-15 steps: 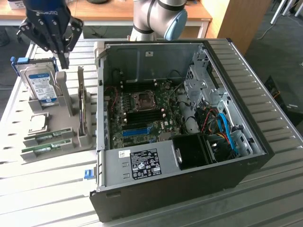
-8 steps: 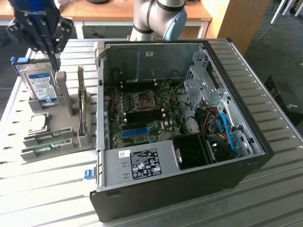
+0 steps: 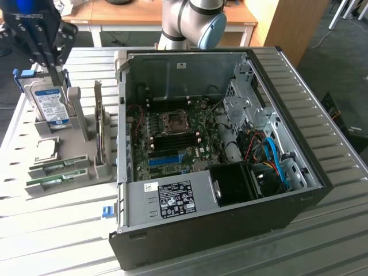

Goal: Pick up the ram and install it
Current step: 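Reach for the ram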

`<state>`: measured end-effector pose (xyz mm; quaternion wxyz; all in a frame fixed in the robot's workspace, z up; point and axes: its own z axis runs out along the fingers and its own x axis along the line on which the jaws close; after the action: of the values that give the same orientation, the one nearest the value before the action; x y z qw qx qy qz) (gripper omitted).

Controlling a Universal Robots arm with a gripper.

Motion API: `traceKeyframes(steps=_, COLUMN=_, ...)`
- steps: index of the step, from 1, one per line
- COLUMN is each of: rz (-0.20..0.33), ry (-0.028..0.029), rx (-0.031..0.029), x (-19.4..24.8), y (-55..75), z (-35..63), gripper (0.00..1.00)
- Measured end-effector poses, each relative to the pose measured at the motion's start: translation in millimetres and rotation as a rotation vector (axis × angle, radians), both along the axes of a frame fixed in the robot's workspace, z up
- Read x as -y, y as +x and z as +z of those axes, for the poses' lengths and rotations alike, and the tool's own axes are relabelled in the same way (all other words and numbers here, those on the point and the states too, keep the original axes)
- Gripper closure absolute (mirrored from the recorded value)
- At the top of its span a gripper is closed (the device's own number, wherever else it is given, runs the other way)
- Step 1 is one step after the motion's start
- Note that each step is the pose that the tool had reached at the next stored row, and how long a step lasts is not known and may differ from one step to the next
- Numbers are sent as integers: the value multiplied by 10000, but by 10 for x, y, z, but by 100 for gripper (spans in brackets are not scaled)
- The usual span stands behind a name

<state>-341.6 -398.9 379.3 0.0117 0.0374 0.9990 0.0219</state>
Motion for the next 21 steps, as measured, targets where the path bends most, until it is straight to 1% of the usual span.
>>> traceKeyframes(steps=4, rz=0, ry=0, rx=1, x=0, y=-95, z=-8, gripper=89)
traceKeyframes(steps=13, rz=0, ry=0, rx=0, x=0, y=-373, z=-25, gripper=89)
traceKeyframes(steps=21, rz=-1, ry=0, rx=0, x=0, y=-513, z=-37, gripper=89)
